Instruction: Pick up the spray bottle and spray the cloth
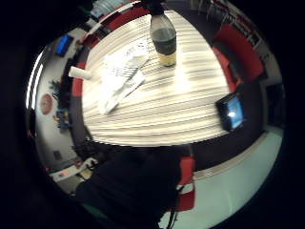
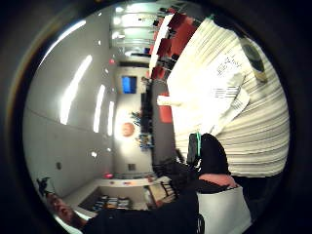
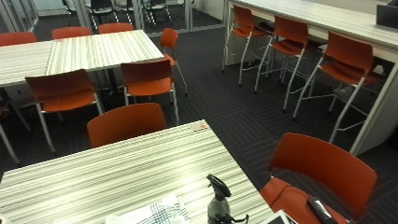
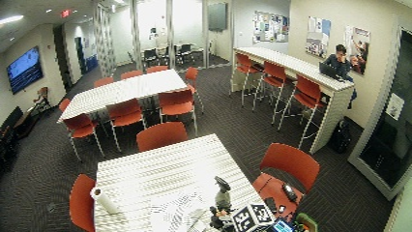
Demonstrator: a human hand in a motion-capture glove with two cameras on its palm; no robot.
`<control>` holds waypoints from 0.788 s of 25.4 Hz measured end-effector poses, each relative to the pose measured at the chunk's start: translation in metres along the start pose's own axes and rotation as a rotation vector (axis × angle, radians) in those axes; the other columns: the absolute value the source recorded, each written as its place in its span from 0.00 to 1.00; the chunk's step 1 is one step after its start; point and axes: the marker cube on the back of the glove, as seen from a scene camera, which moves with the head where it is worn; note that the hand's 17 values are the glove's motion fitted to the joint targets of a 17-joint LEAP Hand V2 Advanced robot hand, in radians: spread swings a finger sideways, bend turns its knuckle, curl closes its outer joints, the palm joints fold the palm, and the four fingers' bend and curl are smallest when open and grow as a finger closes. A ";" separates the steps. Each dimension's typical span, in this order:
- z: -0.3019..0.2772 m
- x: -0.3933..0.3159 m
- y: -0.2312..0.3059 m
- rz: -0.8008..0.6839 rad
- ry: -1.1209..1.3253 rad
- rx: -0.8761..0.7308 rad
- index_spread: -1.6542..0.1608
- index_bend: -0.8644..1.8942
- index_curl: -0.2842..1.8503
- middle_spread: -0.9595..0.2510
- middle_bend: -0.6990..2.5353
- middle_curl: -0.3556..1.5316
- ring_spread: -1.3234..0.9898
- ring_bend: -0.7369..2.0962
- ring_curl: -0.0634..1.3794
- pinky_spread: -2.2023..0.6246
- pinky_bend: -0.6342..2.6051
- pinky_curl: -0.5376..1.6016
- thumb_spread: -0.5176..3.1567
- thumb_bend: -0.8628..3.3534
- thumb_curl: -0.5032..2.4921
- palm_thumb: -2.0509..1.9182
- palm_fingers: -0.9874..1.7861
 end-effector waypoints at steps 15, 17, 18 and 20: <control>0.019 0.082 -0.024 0.375 -0.843 0.128 0.69 0.37 0.28 0.70 0.27 0.32 0.59 0.39 0.25 0.82 0.34 0.41 0.41 0.20 0.32 0.71 0.42; 0.023 0.090 -0.030 0.390 -0.798 0.132 0.69 0.37 0.27 0.70 0.27 0.32 0.59 0.39 0.25 0.82 0.34 0.41 0.41 0.20 0.32 0.71 0.42; 0.026 0.094 -0.033 0.394 -0.777 0.131 0.68 0.37 0.27 0.70 0.27 0.32 0.59 0.39 0.25 0.82 0.34 0.41 0.41 0.20 0.32 0.71 0.42; 0.030 0.100 -0.041 0.401 -0.743 0.124 0.68 0.37 0.27 0.70 0.27 0.32 0.59 0.39 0.25 0.82 0.34 0.41 0.41 0.20 0.32 0.71 0.42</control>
